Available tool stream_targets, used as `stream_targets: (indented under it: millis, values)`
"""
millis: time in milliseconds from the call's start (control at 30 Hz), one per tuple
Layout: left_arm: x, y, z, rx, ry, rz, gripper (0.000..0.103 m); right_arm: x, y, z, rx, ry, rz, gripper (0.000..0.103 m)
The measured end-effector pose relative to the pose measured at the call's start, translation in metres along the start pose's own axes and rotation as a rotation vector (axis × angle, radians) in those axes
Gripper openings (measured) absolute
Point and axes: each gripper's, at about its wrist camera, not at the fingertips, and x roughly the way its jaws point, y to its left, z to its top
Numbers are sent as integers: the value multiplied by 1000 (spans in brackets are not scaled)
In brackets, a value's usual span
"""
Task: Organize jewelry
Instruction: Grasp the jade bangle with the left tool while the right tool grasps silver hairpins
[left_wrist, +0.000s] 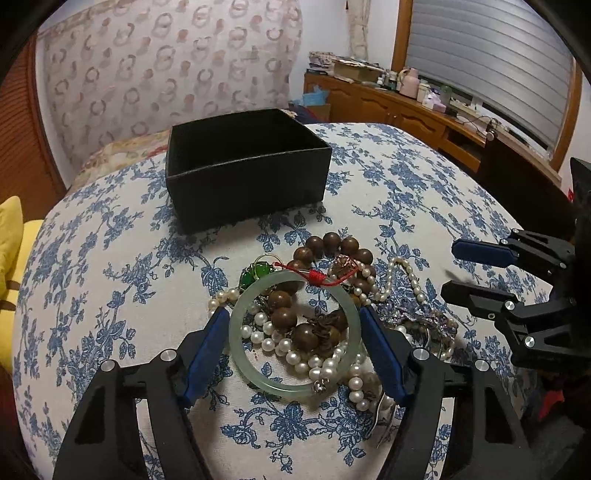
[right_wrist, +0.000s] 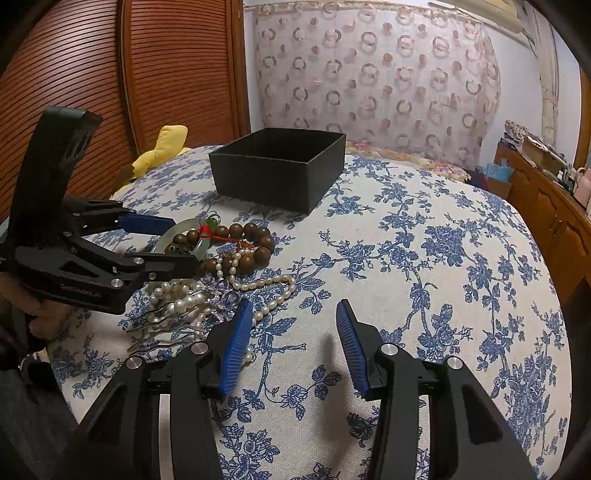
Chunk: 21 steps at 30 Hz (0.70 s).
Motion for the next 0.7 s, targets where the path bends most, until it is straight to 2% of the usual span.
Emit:
stream_targets:
  millis: [500,700]
  values:
    - [-33,6,-2,-39,-93,-5,69,-1,1,0,-11,-5,-6,50]
    - [-40,13,-4,-68,-110,-6,69,-4,16,2,-33,-1,54,50]
